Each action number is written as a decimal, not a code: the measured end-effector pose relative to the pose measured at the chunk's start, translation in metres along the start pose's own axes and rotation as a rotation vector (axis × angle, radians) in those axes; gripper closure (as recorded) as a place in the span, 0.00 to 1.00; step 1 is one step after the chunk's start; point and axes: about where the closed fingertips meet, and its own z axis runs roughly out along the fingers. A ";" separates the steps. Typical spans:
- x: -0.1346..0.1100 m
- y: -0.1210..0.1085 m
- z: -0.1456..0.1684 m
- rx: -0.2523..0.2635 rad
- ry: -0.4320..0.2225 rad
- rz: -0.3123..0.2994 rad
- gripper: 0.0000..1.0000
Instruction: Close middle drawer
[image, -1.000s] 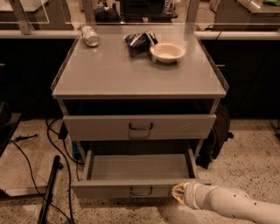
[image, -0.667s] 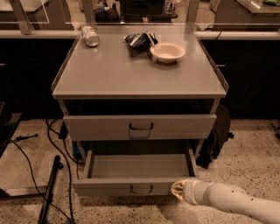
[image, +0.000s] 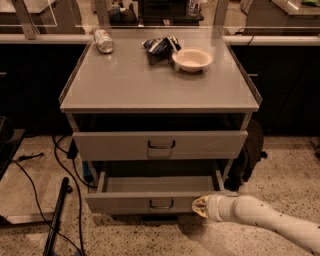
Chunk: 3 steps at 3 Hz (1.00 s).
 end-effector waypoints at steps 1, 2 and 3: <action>0.002 -0.027 0.012 0.009 -0.018 -0.004 1.00; 0.001 -0.054 0.020 0.025 -0.023 -0.010 1.00; -0.003 -0.080 0.031 0.037 -0.014 -0.011 1.00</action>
Offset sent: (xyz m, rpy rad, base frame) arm 0.0907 -0.0007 0.0170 0.0207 -0.0544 -0.0038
